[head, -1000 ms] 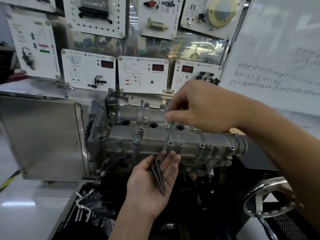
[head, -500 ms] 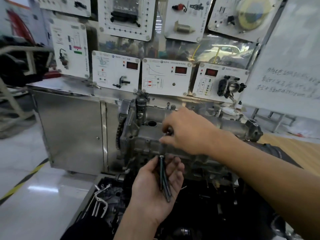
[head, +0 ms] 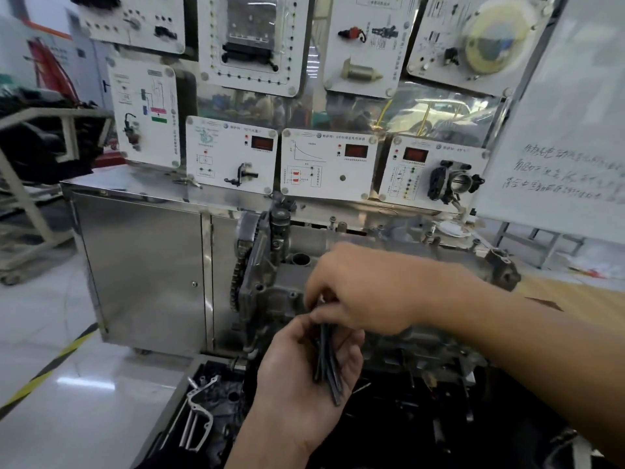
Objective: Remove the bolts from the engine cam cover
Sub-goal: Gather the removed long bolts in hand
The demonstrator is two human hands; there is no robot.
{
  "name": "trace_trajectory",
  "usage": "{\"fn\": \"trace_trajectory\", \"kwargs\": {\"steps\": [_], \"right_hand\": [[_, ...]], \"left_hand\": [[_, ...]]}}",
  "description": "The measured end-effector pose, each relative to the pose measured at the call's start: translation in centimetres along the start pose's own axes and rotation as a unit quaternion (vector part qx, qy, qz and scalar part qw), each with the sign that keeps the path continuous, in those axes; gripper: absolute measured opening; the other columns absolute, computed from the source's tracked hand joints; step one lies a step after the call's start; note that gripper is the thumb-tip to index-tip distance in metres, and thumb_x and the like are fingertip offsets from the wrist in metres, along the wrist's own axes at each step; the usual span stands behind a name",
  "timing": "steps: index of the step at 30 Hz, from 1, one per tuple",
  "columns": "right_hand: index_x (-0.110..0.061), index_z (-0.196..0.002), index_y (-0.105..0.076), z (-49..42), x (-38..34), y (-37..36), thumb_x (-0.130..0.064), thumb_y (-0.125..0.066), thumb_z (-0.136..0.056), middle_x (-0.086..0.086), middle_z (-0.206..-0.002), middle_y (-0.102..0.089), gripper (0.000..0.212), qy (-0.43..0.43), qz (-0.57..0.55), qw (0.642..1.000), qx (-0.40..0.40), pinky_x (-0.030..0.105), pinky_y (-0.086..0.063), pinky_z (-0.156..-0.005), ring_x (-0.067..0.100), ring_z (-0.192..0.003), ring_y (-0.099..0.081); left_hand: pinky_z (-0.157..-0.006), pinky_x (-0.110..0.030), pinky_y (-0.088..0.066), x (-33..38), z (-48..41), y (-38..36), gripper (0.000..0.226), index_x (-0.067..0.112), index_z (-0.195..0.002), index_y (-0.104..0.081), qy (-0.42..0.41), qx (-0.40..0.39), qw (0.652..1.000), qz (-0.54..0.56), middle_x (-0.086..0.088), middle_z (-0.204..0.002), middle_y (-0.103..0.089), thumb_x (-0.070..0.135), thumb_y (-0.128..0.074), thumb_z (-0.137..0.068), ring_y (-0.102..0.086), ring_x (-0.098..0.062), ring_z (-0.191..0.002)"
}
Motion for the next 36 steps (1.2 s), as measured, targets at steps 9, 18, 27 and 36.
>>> {"fn": "trace_trajectory", "kwargs": {"steps": [9, 18, 27, 36], "right_hand": [[-0.003, -0.098, -0.074, -7.7, 11.6, 1.5, -0.045, -0.066, -0.089, 0.012, -0.098, -0.074, 0.043, -0.245, -0.015, 0.963, 0.109, 0.042, -0.058, -0.083, 0.028, -0.091, -0.070], [-0.009, -0.066, -0.048, -10.6, 12.2, 0.1, -0.006, -0.065, -0.086, 0.009, -0.073, -0.053, 0.027, -0.272, 0.081, 0.953, 0.103, 0.030, -0.044, -0.057, 0.025, -0.068, -0.058], [-0.021, -0.086, -0.077, -3.9, 3.9, 6.0, -0.033, -0.066, -0.090, -0.010, -0.075, -0.074, 0.017, -0.005, -0.077, 0.990, 0.117, 0.022, -0.057, -0.066, 0.003, -0.065, -0.067], [-0.016, -0.105, -0.076, -4.1, 10.1, 4.3, -0.037, -0.066, -0.091, -0.008, -0.099, -0.073, 0.028, -0.148, -0.099, 0.952, 0.249, 0.012, -0.043, -0.075, -0.007, -0.073, -0.059]], "left_hand": [[-0.042, -0.024, -0.050, 1.1, 0.5, 0.3, 0.043, 0.003, -0.079, -0.072, -0.023, -0.013, 0.999, 0.030, -0.013, -0.075, -0.063, 0.033, -0.047, -0.098, -0.059, -0.020, -0.051], [-0.045, -0.021, -0.050, 2.1, 1.1, -0.7, 0.038, 0.006, -0.086, -0.064, -0.046, -0.017, 0.998, 0.029, -0.010, -0.076, -0.062, 0.036, -0.045, -0.100, -0.058, -0.017, -0.054], [-0.059, -0.028, -0.058, 2.4, 1.1, -0.3, 0.037, 0.002, -0.104, -0.067, -0.059, -0.061, 0.996, 0.021, -0.017, -0.096, -0.069, 0.026, -0.039, -0.102, -0.069, -0.027, -0.072], [-0.047, -0.022, -0.052, 2.6, 0.8, -1.5, 0.032, 0.005, -0.097, -0.068, -0.044, -0.076, 0.996, 0.034, -0.011, -0.083, -0.065, 0.027, -0.045, -0.099, -0.060, -0.016, -0.058]]}}
Point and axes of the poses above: each hand's wrist, its own z-axis away from the middle knuckle, its own y-axis out of the back of the hand, x = y × z, the point moved 2 cm from there along -z, towards the middle knuckle
